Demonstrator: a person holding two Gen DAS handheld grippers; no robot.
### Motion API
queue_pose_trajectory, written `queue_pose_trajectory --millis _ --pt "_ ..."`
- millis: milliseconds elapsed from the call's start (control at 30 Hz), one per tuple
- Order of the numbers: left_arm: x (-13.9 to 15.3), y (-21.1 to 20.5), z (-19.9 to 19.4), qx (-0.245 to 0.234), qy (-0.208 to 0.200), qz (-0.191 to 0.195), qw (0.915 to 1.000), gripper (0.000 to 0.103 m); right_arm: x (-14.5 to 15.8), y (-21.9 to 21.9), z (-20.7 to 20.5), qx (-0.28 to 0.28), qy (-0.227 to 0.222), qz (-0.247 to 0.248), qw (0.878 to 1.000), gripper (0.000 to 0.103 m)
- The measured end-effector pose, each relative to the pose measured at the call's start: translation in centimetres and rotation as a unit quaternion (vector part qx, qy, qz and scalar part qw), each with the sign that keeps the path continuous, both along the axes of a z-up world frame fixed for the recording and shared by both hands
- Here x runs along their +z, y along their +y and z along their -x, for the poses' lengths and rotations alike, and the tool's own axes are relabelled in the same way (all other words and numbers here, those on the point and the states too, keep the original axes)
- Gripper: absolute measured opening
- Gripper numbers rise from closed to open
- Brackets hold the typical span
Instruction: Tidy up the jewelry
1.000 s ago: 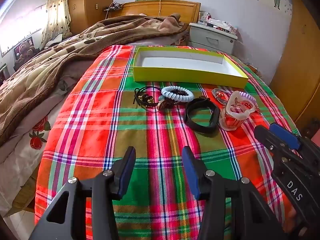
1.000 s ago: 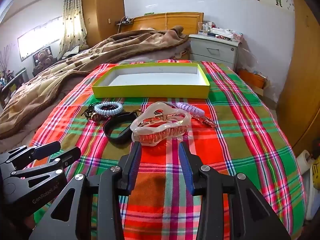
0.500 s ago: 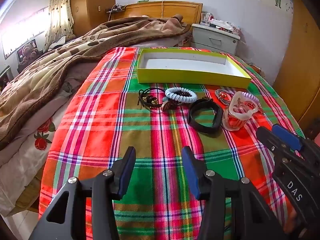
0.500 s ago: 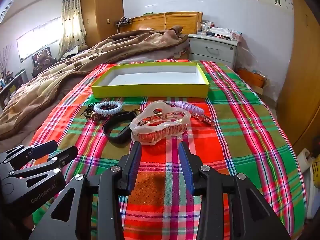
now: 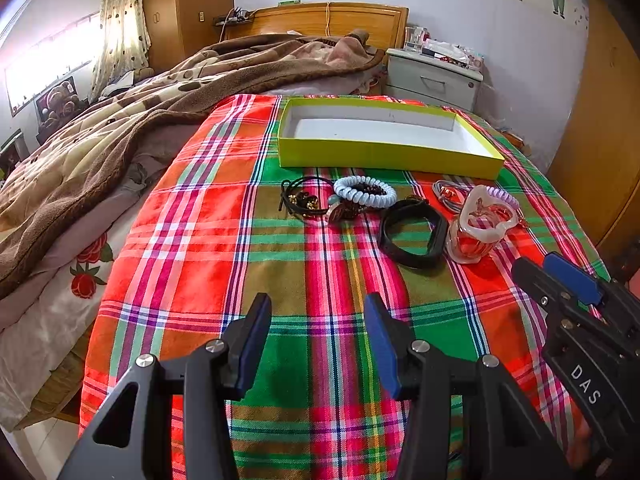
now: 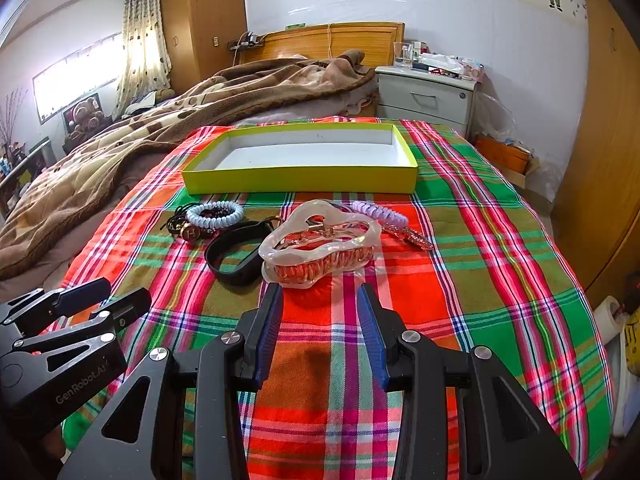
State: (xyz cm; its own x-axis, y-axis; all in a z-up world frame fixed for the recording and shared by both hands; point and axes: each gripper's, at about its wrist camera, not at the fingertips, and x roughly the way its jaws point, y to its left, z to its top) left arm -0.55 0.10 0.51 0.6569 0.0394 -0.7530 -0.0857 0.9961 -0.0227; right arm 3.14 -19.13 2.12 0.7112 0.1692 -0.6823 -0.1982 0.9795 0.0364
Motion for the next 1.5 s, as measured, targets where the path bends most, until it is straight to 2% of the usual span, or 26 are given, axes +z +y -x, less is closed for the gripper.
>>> queue_pose_trajectory --millis 1500 --pt "-0.26 0.25 -0.39 0.0 0.006 0.004 1.0 0.05 -0.49 0.02 -0.42 -0.002 0.007 -0.002 1.0 0.039"
